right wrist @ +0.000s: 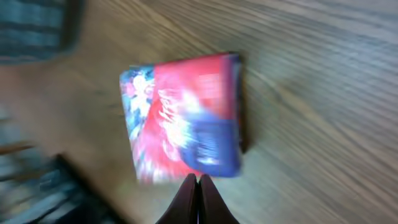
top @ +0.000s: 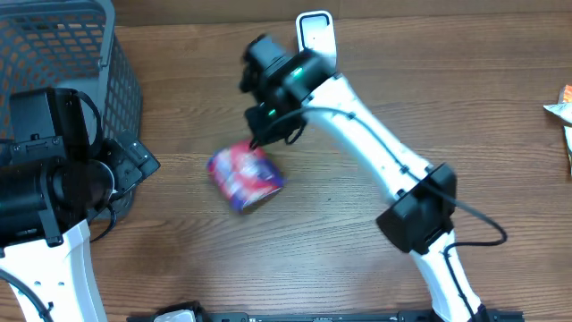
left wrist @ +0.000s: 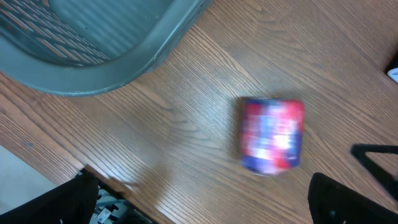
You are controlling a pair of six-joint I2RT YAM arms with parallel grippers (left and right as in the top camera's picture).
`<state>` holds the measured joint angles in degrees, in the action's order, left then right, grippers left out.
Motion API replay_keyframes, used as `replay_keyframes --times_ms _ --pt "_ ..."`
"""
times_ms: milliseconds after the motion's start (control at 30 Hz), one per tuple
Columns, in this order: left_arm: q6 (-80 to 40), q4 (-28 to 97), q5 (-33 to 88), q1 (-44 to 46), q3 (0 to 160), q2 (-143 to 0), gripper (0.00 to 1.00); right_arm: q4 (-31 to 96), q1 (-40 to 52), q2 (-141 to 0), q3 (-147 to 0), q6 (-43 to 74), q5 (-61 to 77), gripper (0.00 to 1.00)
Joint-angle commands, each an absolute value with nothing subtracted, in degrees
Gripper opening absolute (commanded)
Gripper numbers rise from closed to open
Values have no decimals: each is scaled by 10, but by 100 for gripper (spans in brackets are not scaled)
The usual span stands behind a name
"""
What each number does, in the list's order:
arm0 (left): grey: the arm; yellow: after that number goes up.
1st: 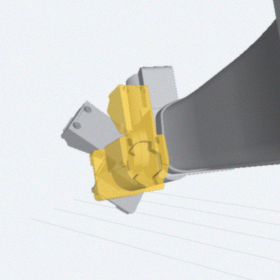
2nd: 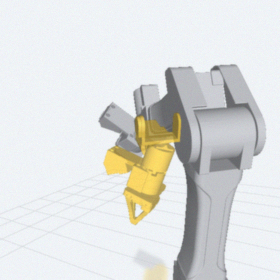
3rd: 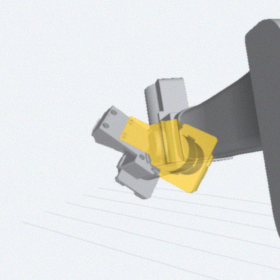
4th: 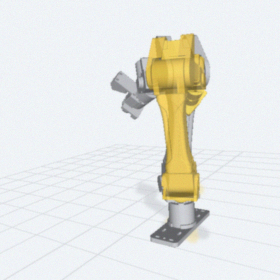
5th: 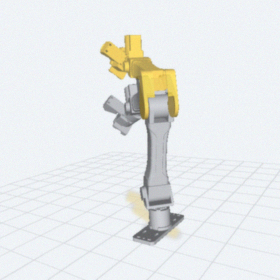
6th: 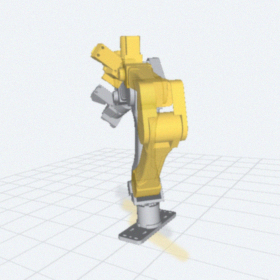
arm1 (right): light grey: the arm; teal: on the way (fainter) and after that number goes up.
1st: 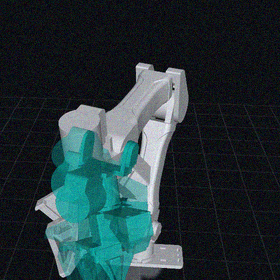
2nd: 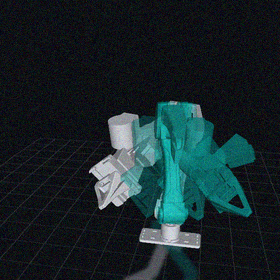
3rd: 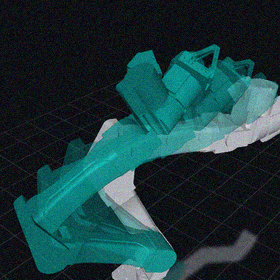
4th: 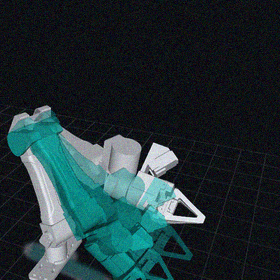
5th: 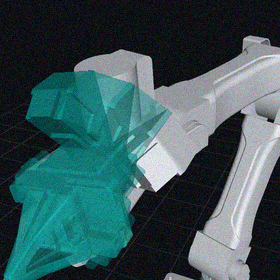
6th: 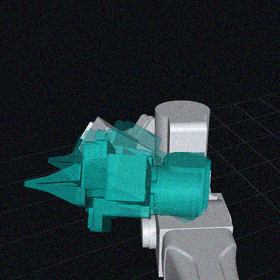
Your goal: Scan the item barcode
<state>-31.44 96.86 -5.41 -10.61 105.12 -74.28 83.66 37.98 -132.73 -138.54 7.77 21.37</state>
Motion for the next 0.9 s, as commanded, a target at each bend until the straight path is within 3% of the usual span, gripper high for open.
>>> replay_keyframes --times_ms 0,67,167,400,433,867 --pt "-323 968 -60 -109 1051 -743 100 837 320 -1319 -1369 42 382 4" --pt "-323 968 -60 -109 1051 -743 100 848 305 -1319 -1359 16 397 6" --pt "-323 968 -60 -109 1051 -743 100 876 306 -1319 -1360 -34 397 32" --pt "-323 968 -60 -109 1051 -743 100 879 372 -1319 -1359 -37 277 69" --pt "-323 968 -60 -109 1051 -743 100 863 394 -1319 -1347 -37 256 81" --pt "-323 968 -60 -109 1051 -743 100 633 434 -1319 -1128 -2 257 85"
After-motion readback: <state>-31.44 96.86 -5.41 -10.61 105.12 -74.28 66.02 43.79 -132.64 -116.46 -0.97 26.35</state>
